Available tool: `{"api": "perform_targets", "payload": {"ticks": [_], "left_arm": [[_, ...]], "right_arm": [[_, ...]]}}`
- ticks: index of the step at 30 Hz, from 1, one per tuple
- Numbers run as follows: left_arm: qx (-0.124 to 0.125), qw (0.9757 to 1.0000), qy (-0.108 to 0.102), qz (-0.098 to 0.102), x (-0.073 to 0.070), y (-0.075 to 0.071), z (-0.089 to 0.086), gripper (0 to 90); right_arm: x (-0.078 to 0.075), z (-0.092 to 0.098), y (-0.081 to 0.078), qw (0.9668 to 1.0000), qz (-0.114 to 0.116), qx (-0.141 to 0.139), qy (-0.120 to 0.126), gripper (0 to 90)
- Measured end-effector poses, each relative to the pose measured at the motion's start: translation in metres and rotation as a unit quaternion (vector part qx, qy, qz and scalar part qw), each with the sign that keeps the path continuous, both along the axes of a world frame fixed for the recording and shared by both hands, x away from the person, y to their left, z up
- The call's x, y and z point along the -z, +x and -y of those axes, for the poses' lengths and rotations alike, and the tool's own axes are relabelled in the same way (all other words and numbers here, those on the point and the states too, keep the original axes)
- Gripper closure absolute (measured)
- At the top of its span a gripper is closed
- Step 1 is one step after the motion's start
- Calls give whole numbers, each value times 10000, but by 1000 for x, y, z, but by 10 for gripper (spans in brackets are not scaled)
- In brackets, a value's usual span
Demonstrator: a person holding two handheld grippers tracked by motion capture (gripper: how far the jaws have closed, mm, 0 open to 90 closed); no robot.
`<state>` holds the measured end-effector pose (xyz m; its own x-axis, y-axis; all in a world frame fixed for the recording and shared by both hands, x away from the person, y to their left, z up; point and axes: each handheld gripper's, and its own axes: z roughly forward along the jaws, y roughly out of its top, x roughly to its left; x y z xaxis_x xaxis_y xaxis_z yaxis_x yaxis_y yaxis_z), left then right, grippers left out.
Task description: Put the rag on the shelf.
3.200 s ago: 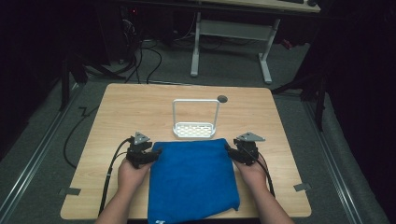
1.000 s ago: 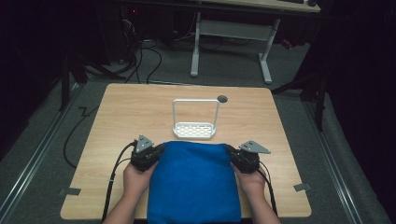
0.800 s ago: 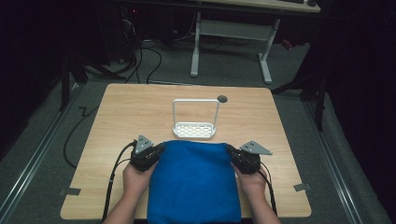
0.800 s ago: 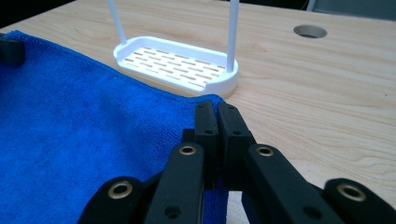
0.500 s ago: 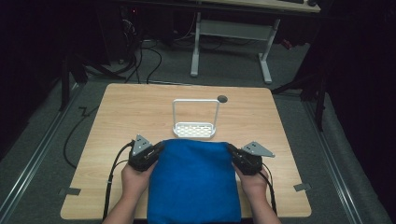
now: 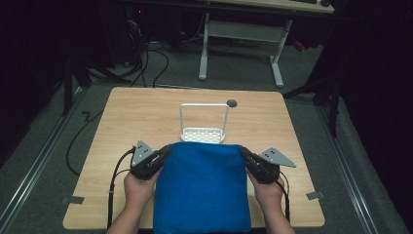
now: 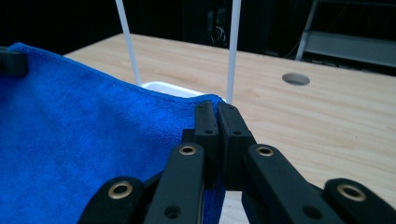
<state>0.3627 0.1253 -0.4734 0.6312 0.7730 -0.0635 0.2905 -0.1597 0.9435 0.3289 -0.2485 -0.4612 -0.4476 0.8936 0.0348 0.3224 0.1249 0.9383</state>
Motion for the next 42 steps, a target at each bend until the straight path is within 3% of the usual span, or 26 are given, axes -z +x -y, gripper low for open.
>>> {"api": "perform_targets", "payload": {"ticks": [21,30,36,42], "left_arm": [[-14,9976,-327,610,-43,-16,-11,864],[-61,9947,-421,935,-75,-10,-9,871],[-96,9920,-487,1164,-98,-1,-11,871],[-156,9889,-519,1380,-118,9,-14,871]], "right_arm": [[-46,1,-24,9965,807,-23,223,881],[-77,0,-23,9929,1152,-45,285,882],[-102,-1,-15,9889,1459,22,276,883],[-120,-3,-6,9865,1616,61,274,883]]}}
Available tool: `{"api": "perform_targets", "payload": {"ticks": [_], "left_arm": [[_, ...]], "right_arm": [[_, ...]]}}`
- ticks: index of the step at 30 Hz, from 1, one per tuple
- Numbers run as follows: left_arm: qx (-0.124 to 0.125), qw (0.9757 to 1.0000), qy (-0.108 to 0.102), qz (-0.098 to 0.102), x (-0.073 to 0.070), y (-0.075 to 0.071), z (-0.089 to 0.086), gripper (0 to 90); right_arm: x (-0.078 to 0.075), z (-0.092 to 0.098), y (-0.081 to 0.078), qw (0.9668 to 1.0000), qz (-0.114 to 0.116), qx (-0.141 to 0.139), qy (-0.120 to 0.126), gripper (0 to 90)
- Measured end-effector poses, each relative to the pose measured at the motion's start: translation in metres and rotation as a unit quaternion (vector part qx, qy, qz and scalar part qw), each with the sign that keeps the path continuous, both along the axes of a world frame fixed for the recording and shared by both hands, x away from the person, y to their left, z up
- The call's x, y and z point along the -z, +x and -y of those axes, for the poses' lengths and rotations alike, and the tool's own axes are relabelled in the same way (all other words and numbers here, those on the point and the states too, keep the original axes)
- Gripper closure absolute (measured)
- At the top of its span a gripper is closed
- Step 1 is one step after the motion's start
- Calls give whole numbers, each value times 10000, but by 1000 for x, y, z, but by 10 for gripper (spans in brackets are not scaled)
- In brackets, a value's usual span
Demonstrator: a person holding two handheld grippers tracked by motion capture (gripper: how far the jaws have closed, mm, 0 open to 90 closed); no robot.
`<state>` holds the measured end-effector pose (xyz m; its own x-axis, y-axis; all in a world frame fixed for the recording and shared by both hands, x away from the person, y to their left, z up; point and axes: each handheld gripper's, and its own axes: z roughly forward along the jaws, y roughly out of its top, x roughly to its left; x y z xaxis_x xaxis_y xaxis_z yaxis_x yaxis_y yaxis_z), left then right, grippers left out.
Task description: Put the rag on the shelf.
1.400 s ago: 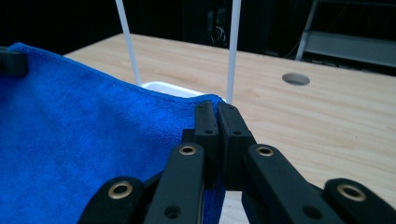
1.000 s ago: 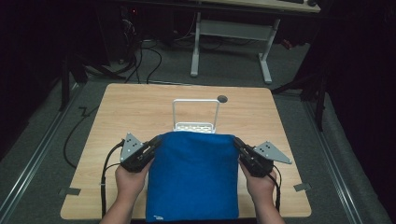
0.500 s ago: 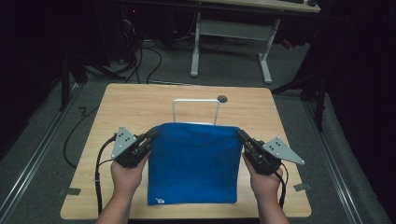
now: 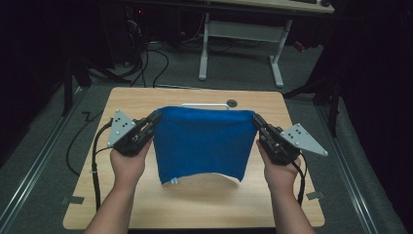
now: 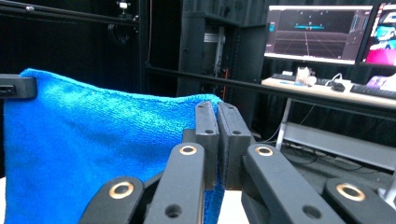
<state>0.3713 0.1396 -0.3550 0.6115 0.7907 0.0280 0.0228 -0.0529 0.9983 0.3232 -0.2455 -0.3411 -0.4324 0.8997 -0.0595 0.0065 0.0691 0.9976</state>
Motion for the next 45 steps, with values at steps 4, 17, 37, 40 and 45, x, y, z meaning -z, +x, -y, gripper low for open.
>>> {"api": "perform_targets", "payload": {"ticks": [4,17,37,40,45], "left_arm": [[9,9999,74,113,-11,10,1,871],[-143,9991,244,304,-33,44,5,871],[-351,9960,590,564,-61,102,16,872],[-360,9964,601,478,-58,112,15,871],[-404,9966,628,335,-51,127,15,871]], "right_arm": [[-7,0,11,10000,22,40,-11,884],[-33,-3,37,9995,221,203,46,883],[-54,-4,107,9986,11,528,39,884],[-52,-4,119,9985,-42,552,23,884],[-47,-6,136,9979,-145,613,-140,883]]}}
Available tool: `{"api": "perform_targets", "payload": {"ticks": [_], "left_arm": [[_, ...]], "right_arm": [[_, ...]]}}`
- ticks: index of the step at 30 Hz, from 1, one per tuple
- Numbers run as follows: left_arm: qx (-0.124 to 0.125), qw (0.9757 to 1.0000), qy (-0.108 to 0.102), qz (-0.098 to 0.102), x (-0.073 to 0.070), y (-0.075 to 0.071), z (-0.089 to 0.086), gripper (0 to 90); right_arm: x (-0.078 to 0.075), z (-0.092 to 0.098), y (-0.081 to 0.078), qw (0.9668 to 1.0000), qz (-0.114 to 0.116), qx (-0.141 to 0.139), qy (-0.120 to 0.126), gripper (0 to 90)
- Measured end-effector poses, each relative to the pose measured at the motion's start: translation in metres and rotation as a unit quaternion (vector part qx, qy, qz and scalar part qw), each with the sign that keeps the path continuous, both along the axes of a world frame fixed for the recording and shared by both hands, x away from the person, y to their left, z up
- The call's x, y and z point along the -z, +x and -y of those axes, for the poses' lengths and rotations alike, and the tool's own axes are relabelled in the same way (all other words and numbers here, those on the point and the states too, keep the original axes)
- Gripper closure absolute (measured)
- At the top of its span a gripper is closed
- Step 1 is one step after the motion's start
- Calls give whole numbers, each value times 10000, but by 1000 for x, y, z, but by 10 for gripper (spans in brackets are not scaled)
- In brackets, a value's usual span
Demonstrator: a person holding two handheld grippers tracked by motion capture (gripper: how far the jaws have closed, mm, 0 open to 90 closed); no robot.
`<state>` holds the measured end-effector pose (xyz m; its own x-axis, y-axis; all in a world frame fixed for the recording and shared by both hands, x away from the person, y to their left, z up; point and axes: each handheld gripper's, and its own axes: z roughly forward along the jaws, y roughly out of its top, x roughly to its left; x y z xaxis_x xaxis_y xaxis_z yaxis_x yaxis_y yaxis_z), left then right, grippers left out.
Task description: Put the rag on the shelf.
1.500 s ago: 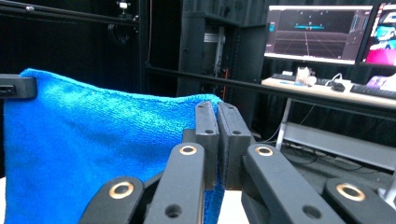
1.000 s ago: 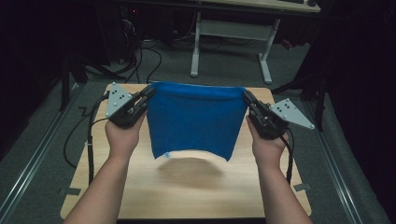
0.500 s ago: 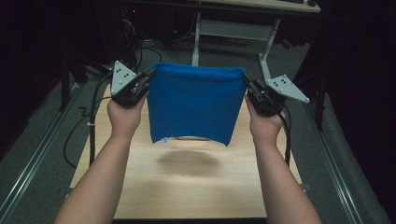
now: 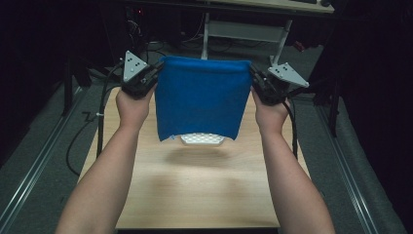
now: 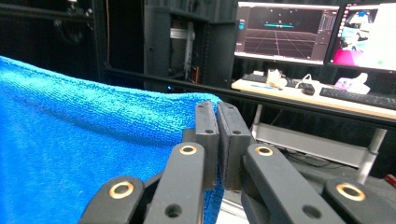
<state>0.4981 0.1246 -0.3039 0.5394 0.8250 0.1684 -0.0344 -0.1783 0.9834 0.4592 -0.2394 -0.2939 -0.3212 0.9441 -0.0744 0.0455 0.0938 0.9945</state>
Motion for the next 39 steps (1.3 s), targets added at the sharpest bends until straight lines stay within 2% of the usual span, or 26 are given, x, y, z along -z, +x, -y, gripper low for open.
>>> {"api": "perform_targets", "payload": {"ticks": [7,10,14,16,21,23,26,32,39], "left_arm": [[-25,9996,209,-164,15,19,6,869],[-7,9986,289,-440,28,30,7,868],[-20,9960,481,-754,53,40,10,868],[-9,9948,532,-868,65,43,10,869],[50,9927,483,-1107,92,47,10,869],[110,9905,554,-1253,102,49,11,869],[158,9908,542,-1234,113,47,12,870],[205,9874,514,-1486,136,45,11,871],[222,9853,449,-1632,156,40,13,872]], "right_arm": [[6,1,25,9994,-140,145,-294,883],[13,1,36,9986,-317,172,-379,883],[29,2,49,9977,-577,160,-319,883],[38,1,53,9967,-693,156,-385,883],[60,2,59,9945,-924,112,-483,883],[71,3,62,9930,-1049,109,-532,883],[84,5,62,9911,-1193,130,-573,883],[110,8,63,9885,-1403,29,-557,883],[137,9,59,9857,-1622,42,-452,883]]}}
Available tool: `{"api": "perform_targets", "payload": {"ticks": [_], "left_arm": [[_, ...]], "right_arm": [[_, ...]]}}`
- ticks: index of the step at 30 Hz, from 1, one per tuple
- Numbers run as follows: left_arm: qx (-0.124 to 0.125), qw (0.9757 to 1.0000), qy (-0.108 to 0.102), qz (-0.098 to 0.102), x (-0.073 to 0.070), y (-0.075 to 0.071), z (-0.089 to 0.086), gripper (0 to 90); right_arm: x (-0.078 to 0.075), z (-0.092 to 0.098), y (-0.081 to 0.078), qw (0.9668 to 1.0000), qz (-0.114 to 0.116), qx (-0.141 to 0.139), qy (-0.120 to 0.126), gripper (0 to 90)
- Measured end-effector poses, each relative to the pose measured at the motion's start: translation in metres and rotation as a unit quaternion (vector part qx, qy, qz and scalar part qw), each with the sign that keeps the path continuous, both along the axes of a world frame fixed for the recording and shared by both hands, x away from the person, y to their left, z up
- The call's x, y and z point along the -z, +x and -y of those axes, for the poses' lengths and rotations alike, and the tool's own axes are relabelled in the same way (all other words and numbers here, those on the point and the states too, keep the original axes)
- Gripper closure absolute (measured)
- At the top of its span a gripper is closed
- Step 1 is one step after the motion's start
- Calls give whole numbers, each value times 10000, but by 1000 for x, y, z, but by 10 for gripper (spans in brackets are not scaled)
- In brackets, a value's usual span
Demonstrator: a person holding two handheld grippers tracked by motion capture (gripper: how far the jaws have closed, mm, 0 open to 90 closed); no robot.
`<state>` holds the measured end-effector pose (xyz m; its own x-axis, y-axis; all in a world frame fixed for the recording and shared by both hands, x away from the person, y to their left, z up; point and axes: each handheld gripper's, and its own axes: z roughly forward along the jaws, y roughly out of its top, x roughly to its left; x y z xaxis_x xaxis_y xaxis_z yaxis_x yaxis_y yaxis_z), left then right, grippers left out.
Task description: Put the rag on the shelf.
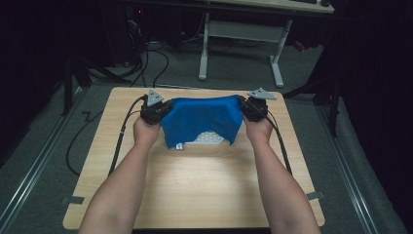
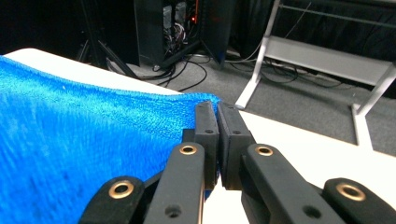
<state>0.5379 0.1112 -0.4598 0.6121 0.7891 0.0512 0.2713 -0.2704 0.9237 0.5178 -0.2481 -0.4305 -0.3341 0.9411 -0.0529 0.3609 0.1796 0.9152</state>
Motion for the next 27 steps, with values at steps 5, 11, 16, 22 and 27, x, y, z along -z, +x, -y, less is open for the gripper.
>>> {"api": "perform_targets", "payload": {"ticks": [5,11,16,22,27], "left_arm": [[14,9999,-10,-142,10,-3,2,872],[18,9996,13,-277,14,-3,3,871],[44,9993,40,-364,18,-4,5,869],[3,9988,-21,-489,26,-7,3,865],[11,9983,-44,-582,28,-7,2,851]], "right_arm": [[14,2,-3,9999,-130,37,72,883],[24,1,-6,9997,-220,3,113,883],[31,2,-6,9994,-313,31,174,882],[35,-2,-7,9992,-394,-12,96,881],[37,-2,-7,9989,-457,26,111,879]]}}
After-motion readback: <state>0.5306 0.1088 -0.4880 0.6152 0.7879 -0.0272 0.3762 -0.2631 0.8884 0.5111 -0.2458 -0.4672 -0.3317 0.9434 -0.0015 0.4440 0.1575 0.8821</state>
